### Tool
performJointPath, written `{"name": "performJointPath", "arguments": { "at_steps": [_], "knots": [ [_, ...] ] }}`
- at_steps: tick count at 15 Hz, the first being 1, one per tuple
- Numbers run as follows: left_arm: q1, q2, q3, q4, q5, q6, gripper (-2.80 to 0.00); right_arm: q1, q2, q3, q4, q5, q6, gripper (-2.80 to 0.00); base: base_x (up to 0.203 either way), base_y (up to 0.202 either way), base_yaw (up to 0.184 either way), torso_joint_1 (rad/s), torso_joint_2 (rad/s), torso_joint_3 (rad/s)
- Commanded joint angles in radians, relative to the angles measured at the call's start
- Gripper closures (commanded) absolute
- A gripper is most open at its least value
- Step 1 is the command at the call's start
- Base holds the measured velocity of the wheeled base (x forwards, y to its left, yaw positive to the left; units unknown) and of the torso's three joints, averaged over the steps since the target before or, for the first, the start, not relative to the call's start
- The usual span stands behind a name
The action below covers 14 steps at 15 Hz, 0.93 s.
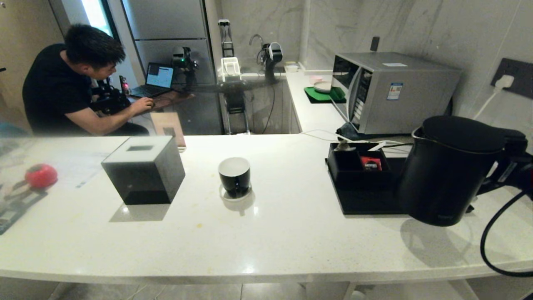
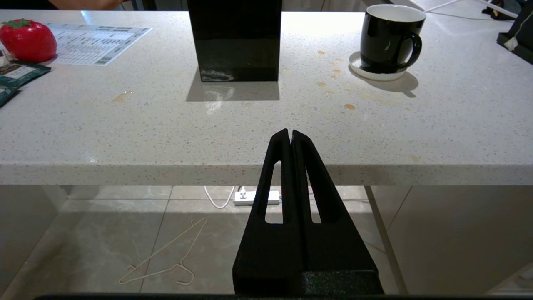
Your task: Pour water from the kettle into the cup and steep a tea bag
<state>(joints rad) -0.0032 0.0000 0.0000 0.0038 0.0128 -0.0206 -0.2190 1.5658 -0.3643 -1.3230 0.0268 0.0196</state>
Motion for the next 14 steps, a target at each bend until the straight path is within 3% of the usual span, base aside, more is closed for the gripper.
{"name": "performJointPath", "arguments": {
  "at_steps": [1, 14],
  "knots": [
    [0.000, 0.000, 0.000, 0.001, 0.000, -0.001, 0.00, 0.006, 0.014, 0.005, -0.009, 0.001, 0.000, 0.00, 0.000, 0.000, 0.000, 0.000, 0.00, 0.000],
    [0.000, 0.000, 0.000, -0.001, 0.000, -0.002, 0.00, 0.015, 0.014, 0.007, -0.007, 0.001, 0.000, 0.00, 0.000, 0.000, 0.000, 0.000, 0.00, 0.000]
  ]
}}
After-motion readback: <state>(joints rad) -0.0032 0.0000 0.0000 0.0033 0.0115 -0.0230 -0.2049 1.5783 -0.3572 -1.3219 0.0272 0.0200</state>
